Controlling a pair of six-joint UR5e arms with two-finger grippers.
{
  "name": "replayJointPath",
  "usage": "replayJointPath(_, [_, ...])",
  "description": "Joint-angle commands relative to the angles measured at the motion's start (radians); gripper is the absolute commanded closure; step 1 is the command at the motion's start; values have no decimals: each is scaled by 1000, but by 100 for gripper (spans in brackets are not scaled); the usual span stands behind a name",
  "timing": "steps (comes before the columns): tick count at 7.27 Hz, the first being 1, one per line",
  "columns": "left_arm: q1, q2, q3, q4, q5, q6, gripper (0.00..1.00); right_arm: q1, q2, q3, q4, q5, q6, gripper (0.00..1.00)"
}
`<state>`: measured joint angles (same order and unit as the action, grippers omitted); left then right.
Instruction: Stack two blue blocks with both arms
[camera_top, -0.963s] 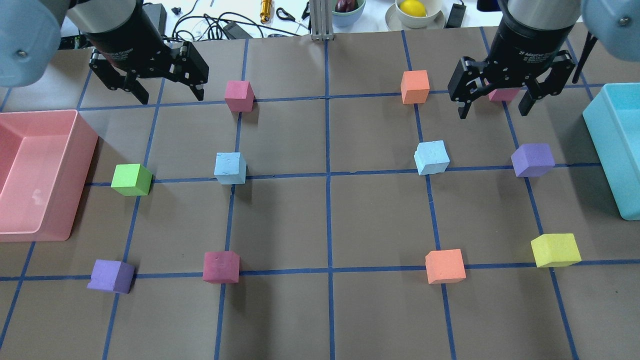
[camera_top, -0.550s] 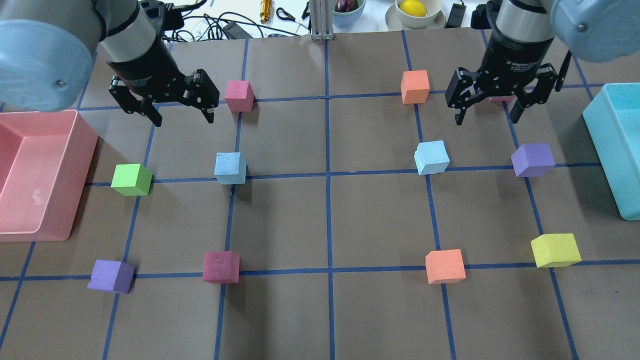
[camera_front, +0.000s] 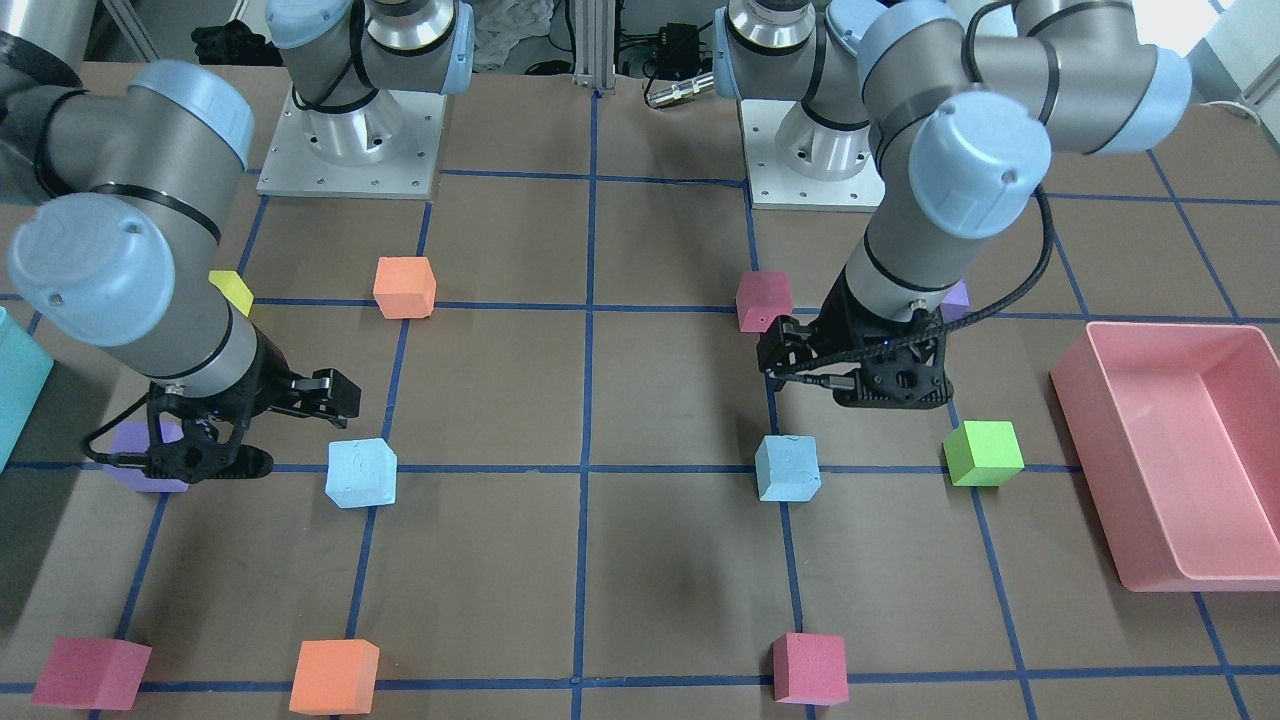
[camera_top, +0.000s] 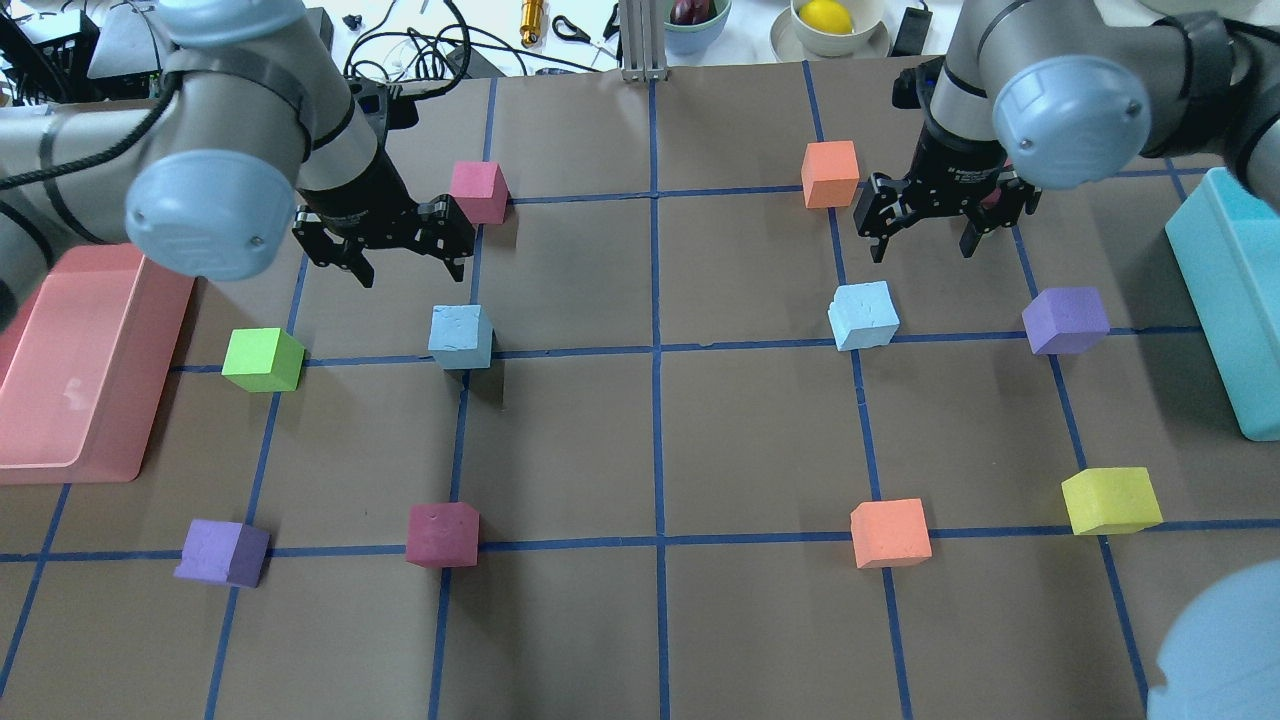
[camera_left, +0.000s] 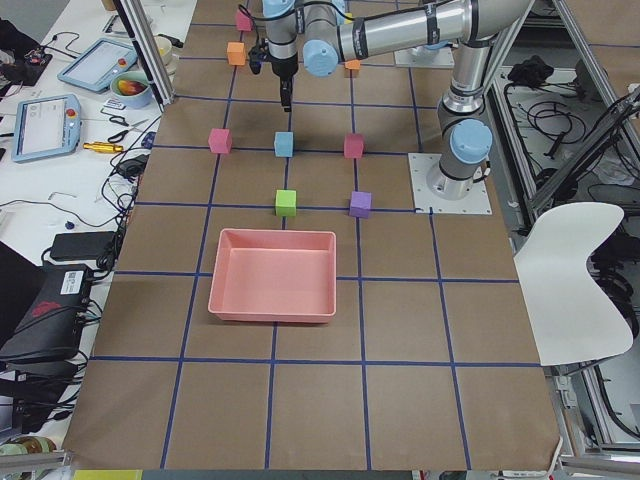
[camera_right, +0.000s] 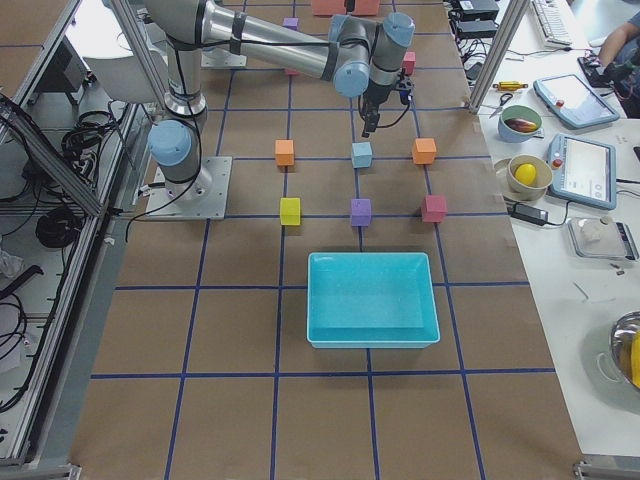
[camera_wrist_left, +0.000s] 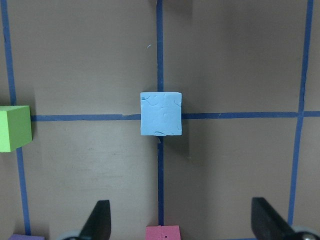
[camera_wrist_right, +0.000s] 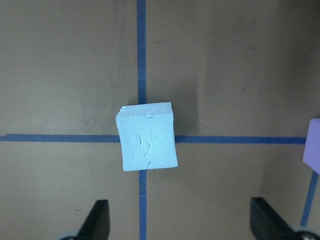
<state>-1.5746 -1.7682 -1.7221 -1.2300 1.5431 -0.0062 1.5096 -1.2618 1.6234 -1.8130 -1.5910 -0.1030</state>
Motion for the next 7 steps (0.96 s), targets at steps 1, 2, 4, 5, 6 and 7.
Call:
replayJointPath(1, [1,-91,-100,225,6,3,0,3,19,152,-223,5,-67,0])
replayJointPath(2, [1,-106,-97,231,8,3,0,4,48,195,-324,6,-67,0])
replayJointPath(4, [1,-152,-102,285,8,3,0,3,90,196,-350,43,-67,0])
replayJointPath(5, [2,-163,-106,288,8,3,0,4,90,181,-347,81,-67,0])
replayJointPath(6, [4,-177,-105,290,8,3,0,3,85,168,-336,85,-67,0])
replayJointPath(7, [4,-189,-106,291,8,3,0,4,90,168,-336,83,-69,0])
